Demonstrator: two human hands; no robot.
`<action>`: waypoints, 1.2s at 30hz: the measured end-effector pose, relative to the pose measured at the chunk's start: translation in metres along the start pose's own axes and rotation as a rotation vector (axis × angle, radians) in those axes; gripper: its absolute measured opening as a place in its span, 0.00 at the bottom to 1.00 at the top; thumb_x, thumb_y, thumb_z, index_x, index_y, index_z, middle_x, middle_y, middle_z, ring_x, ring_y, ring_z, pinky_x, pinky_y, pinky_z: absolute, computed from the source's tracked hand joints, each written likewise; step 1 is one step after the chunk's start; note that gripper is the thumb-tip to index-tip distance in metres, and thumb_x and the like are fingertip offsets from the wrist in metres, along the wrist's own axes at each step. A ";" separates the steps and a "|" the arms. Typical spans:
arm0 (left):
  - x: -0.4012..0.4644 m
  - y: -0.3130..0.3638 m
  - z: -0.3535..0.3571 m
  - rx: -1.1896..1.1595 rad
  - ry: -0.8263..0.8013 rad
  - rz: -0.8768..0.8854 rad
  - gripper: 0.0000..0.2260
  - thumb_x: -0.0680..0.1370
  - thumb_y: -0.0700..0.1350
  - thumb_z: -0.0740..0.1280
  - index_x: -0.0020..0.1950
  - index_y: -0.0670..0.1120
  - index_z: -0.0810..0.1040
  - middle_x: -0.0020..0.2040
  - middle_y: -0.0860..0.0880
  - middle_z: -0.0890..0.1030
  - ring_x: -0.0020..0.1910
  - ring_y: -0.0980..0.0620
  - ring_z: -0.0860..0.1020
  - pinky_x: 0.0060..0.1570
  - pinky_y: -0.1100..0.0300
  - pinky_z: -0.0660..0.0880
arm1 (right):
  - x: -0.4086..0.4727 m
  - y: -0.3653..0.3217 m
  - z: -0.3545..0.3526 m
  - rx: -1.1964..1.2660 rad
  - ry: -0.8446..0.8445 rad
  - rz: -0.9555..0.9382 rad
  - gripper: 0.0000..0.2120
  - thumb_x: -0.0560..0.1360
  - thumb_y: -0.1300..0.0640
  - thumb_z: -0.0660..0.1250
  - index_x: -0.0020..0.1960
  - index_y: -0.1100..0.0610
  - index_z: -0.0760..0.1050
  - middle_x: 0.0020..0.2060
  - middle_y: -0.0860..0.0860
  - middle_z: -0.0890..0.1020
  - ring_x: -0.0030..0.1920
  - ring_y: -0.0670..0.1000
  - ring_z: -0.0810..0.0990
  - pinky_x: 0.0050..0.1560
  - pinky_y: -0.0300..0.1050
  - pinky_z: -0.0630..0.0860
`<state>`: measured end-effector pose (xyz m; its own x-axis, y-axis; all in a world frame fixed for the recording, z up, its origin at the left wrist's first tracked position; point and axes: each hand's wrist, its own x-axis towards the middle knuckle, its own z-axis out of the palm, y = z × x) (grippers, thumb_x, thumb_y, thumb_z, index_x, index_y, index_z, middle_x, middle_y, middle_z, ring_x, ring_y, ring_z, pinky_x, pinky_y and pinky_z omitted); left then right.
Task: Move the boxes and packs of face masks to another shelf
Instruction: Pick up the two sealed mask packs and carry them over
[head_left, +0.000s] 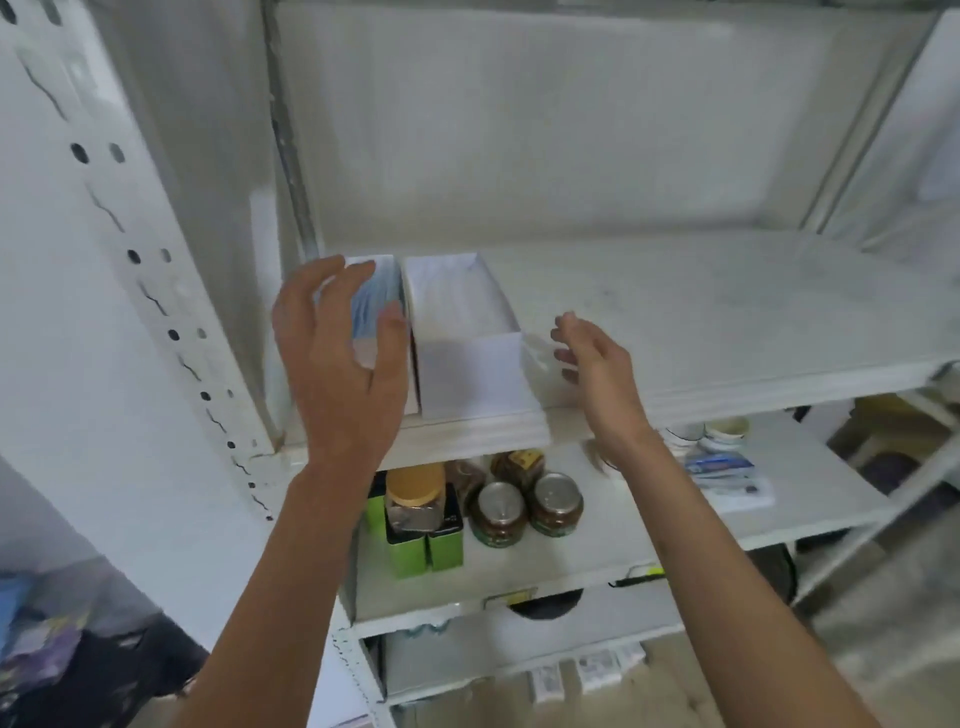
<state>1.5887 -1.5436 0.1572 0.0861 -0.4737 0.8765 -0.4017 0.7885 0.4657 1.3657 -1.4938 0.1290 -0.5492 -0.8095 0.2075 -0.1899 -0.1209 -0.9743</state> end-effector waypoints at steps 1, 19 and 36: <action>-0.003 0.010 0.010 -0.005 -0.026 0.102 0.11 0.81 0.42 0.67 0.62 0.40 0.80 0.62 0.40 0.76 0.65 0.43 0.73 0.67 0.48 0.69 | -0.007 0.004 -0.016 -0.047 0.074 -0.098 0.17 0.78 0.42 0.65 0.59 0.50 0.81 0.55 0.45 0.84 0.56 0.45 0.81 0.59 0.43 0.77; -0.274 0.367 0.224 -0.631 -1.415 0.625 0.25 0.79 0.65 0.60 0.72 0.55 0.70 0.69 0.50 0.70 0.70 0.46 0.66 0.67 0.46 0.66 | -0.338 0.033 -0.394 -1.336 0.712 0.600 0.28 0.74 0.34 0.63 0.69 0.48 0.73 0.66 0.49 0.74 0.66 0.57 0.71 0.63 0.55 0.68; -0.434 0.601 0.292 -0.709 -1.648 0.854 0.32 0.77 0.70 0.54 0.79 0.60 0.56 0.76 0.50 0.63 0.76 0.47 0.60 0.73 0.44 0.58 | -0.500 0.053 -0.597 -1.223 0.935 0.953 0.36 0.71 0.26 0.54 0.72 0.45 0.70 0.69 0.48 0.72 0.69 0.55 0.69 0.68 0.55 0.65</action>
<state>1.0437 -0.9789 0.0212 -0.8398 0.5311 0.1122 0.5298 0.7569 0.3827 1.1440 -0.7527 0.0260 -0.9610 0.2666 0.0731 0.2400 0.9359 -0.2579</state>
